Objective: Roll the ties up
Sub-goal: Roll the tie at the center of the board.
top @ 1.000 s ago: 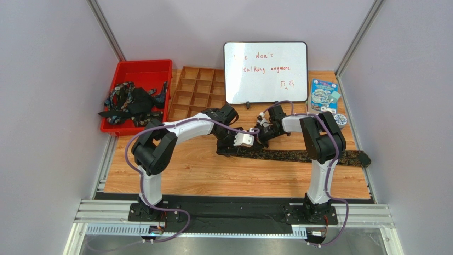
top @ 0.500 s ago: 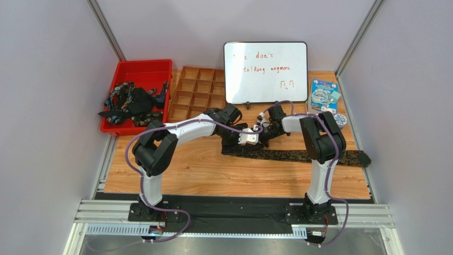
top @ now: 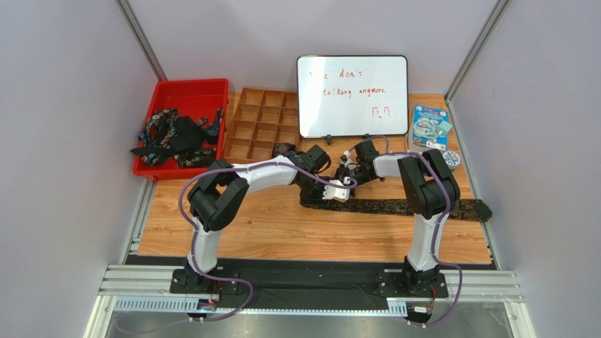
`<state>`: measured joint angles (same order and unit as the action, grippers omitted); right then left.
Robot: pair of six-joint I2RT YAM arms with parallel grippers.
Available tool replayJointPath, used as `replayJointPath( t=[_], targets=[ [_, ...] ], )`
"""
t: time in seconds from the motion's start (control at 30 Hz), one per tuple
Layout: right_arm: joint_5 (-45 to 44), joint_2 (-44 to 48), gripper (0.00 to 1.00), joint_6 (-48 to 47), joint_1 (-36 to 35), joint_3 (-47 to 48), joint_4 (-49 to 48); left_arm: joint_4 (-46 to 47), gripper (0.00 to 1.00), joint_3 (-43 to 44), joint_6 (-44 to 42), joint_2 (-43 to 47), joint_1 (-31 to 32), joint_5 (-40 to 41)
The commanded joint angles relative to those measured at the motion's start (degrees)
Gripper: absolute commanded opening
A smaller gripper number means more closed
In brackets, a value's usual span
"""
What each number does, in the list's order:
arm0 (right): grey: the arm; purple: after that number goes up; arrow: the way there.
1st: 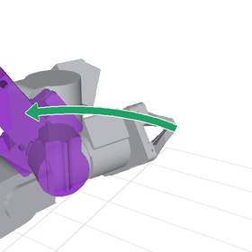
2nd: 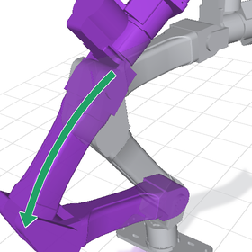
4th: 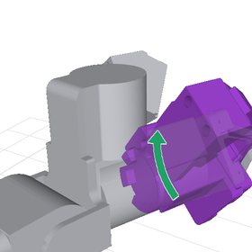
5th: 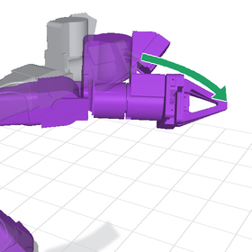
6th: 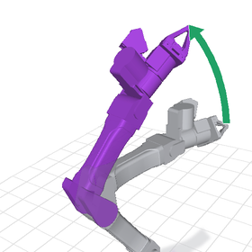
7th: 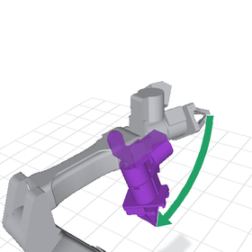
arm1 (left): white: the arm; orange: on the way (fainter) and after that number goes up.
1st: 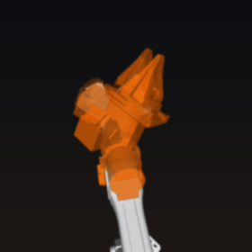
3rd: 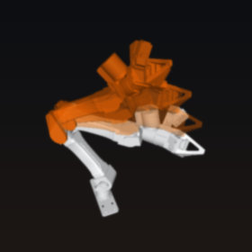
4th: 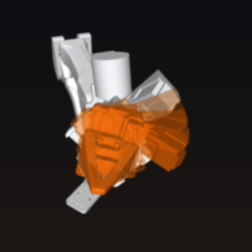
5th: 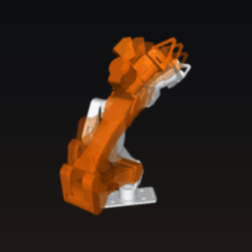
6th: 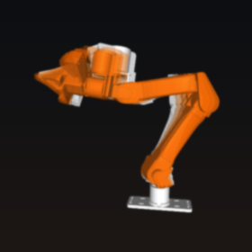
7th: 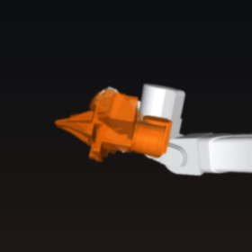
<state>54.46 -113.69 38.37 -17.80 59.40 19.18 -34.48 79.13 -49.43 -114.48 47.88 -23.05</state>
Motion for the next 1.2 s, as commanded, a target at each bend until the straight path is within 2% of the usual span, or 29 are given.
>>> replayJointPath(
  t=[0.0, 0.1, 0.2, 0.33, 0.5, 0.6, 0.63, 0.77, 0.87, 0.9, 0.97, 1.13, 1.17],
  targets=[
    [2.41, 2.33, 0.00, 4.08, -0.74, -0.77, 1.03, -1.47, 0.48, 0.15, -1.20, -0.31, 0.29, 0.28],
    [2.67, 3.03, 0.00, 4.08, -0.74, -0.60, 2.08, -1.47, 0.38, -0.82, -2.07, 0.04, 0.29, 0.46],
    [1.45, 3.39, 0.05, 2.15, -0.65, 0.19, 4.71, -1.55, 0.34, -1.96, -3.04, 0.48, 0.37, 0.46],
    [-1.01, 3.21, 0.18, 0.13, -0.65, 1.86, 6.75, -1.64, 0.33, -2.76, -3.83, 1.01, 0.37, 0.11],
    [-2.33, 2.86, 0.22, -1.01, -0.65, 2.74, 7.80, -1.73, 0.29, -3.02, -4.18, 1.18, 0.29, -0.07],
    [-3.04, 2.77, 0.30, -1.63, -0.57, 3.53, 8.33, -1.73, 0.27, -3.11, -4.45, 1.36, 0.46, -0.15],
    [-3.13, 2.77, 0.31, -1.72, -0.65, 3.71, 8.33, -1.73, 0.27, -3.19, -4.45, 1.36, 0.46, -0.24],
    [-2.87, 2.25, 0.27, -1.63, -0.65, 4.32, 7.54, -1.82, 0.27, -3.28, -4.80, 1.27, 0.46, -0.33],
    [-1.81, 2.15, 0.17, -1.10, -0.92, 4.41, 5.96, -1.91, 0.26, -3.37, -4.80, 1.36, 0.46, -0.42],
    [-1.55, 1.98, 0.08, -1.19, -1.09, 4.50, 5.87, -1.91, 0.27, -3.28, -4.71, 1.36, 0.46, -0.42],
    [-1.37, 1.98, 0.00, -1.54, -1.27, 4.24, 5.78, -1.73, 0.29, -3.11, -4.54, 1.27, 0.46, -0.24],
    [-4.79, 1.54, 0.00, -5.76, -0.83, 4.06, 10.43, -1.03, 0.34, -3.63, -3.92, 2.32, 0.46, 0.11],
    [-5.49, 1.54, 0.00, -6.55, -0.66, 3.89, 10.79, -0.85, 0.39, -3.98, -3.66, 2.59, 0.38, 0.11]
  ],
)
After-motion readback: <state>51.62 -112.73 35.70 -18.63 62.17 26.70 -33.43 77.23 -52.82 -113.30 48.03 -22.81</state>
